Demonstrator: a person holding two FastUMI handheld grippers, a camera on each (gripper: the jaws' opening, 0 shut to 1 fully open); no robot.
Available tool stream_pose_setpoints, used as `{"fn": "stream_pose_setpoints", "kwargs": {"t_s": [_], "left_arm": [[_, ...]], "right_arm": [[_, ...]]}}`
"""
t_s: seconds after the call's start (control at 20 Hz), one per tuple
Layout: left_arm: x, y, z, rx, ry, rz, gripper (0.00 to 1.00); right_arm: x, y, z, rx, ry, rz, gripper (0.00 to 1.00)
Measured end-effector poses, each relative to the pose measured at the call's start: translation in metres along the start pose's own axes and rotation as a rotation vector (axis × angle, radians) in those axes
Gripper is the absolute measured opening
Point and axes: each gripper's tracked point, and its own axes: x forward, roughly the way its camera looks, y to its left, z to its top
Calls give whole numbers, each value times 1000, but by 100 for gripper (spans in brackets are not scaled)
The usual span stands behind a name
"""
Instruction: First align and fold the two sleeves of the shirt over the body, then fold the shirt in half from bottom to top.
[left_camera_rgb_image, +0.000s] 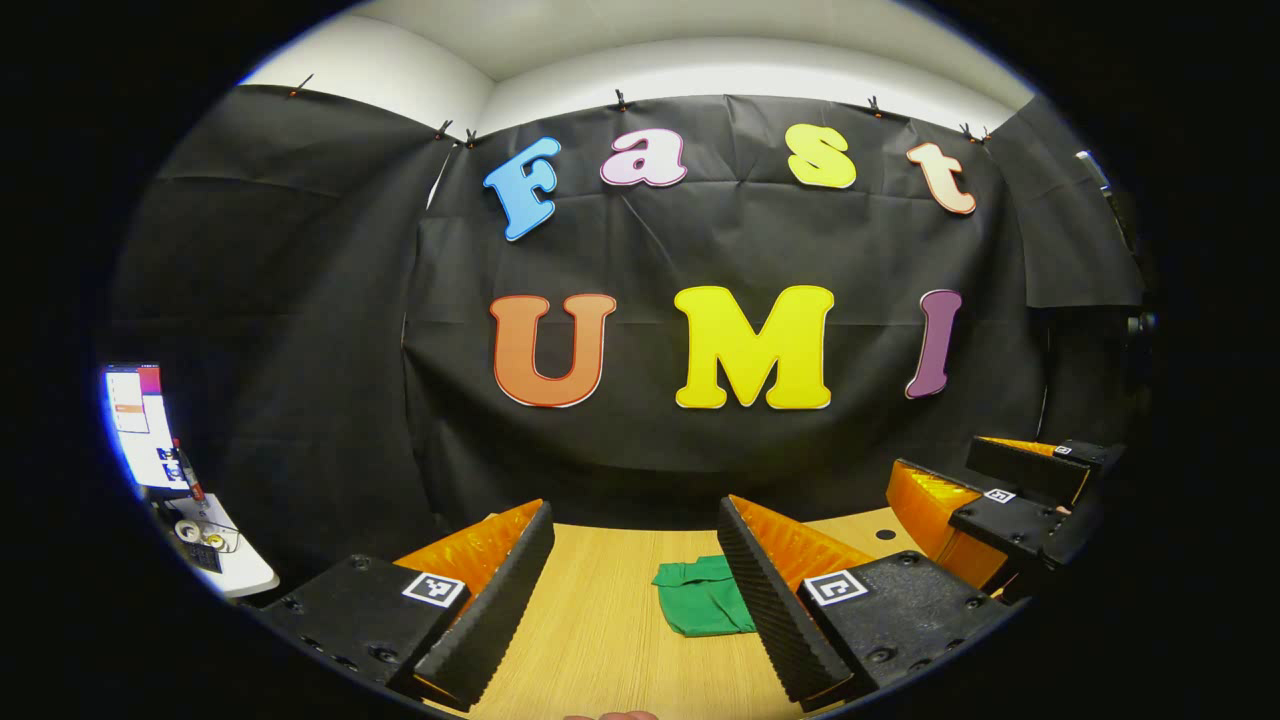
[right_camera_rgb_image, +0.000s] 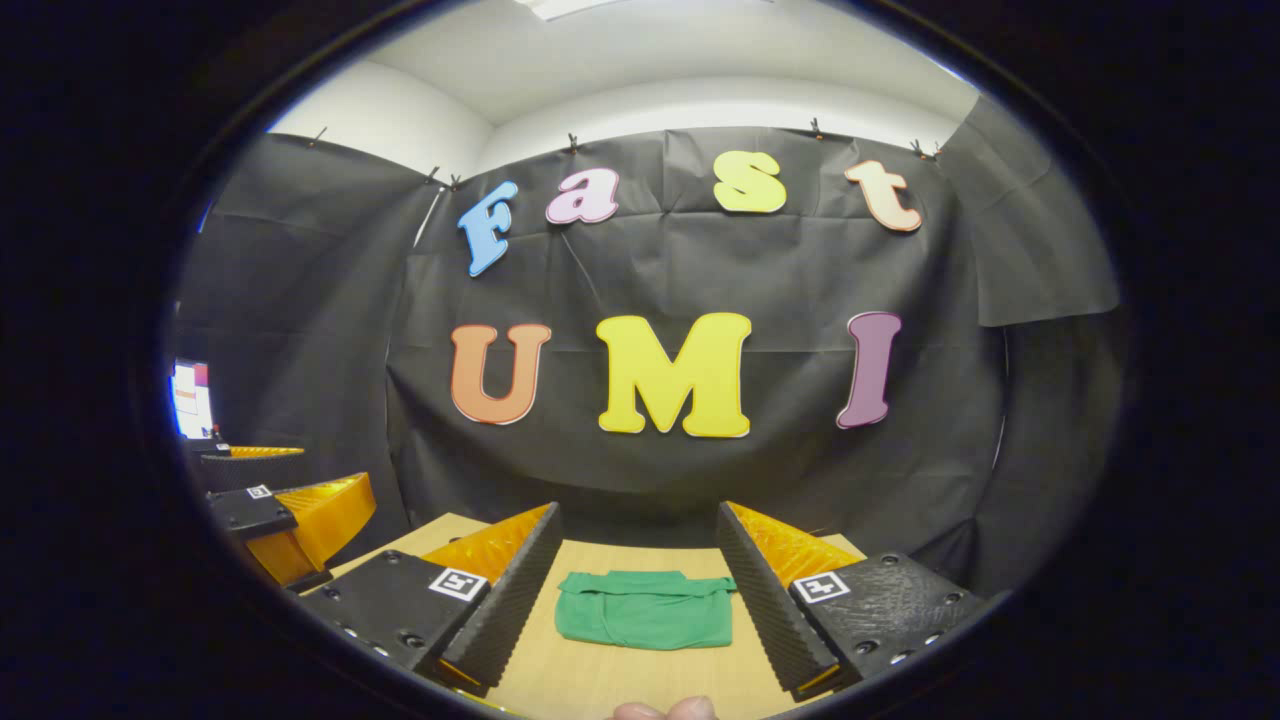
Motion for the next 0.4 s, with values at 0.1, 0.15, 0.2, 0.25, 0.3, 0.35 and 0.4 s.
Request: {"fn": "stream_pose_setpoints", "kwargs": {"t_s": [0.1,0.15,0.2,0.25,0.3,0.35,0.4], "left_arm": [[0,0,1,3,-6,2,100],[0,0,2,5,-10,4,100],[1,0,3,8,-9,4,100],[1,1,0,11,-8,7,100],[1,2,1,10,-8,9,100],[2,3,0,8,-7,10,100],[2,3,1,5,-6,11,100]], "right_arm": [[0,1,0,8,-4,4,95],[-1,0,0,7,-3,3,96],[0,1,-1,8,0,4,96],[0,1,-2,10,5,3,96],[1,1,-3,13,7,1,96],[0,0,-3,16,7,-1,95],[1,0,-3,17,7,-4,96]]}}
